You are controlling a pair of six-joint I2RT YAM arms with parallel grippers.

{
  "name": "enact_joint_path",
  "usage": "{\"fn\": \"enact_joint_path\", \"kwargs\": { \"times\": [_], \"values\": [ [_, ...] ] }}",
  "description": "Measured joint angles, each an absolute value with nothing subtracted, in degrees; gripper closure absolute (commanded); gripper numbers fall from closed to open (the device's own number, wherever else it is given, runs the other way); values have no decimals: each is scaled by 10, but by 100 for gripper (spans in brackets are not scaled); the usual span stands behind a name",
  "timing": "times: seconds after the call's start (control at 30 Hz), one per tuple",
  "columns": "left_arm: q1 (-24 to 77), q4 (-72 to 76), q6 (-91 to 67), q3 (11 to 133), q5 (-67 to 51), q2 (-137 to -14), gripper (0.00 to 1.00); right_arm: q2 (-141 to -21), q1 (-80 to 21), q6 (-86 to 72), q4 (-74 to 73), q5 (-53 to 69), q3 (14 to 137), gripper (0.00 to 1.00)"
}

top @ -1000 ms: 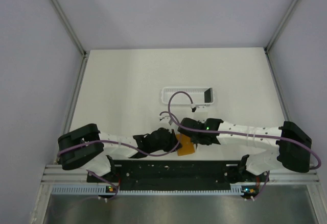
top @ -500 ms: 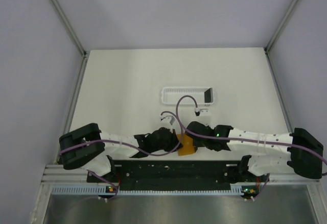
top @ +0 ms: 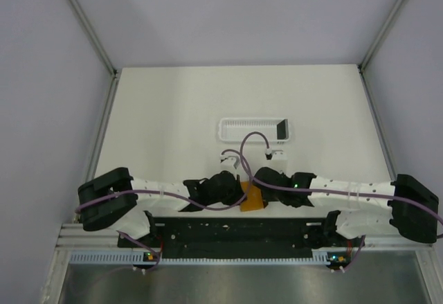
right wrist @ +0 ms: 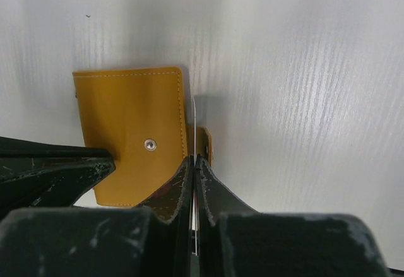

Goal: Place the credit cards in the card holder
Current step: Open the card holder at the corner of the board.

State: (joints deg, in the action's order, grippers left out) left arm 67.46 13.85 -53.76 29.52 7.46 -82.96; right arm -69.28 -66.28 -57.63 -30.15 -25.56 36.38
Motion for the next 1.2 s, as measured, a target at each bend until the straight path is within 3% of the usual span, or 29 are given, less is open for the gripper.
{"fn": "enact_joint_path", "kwargs": {
  "times": [0.87, 1.2],
  "values": [
    [675, 104, -523, 319, 78, -837, 100, -546, -663, -597, -270, -238, 266, 100],
    [678, 87, -529, 285, 94, -743, 100, -557, -663, -597, -259, -228, 266, 100]
  ]
}}
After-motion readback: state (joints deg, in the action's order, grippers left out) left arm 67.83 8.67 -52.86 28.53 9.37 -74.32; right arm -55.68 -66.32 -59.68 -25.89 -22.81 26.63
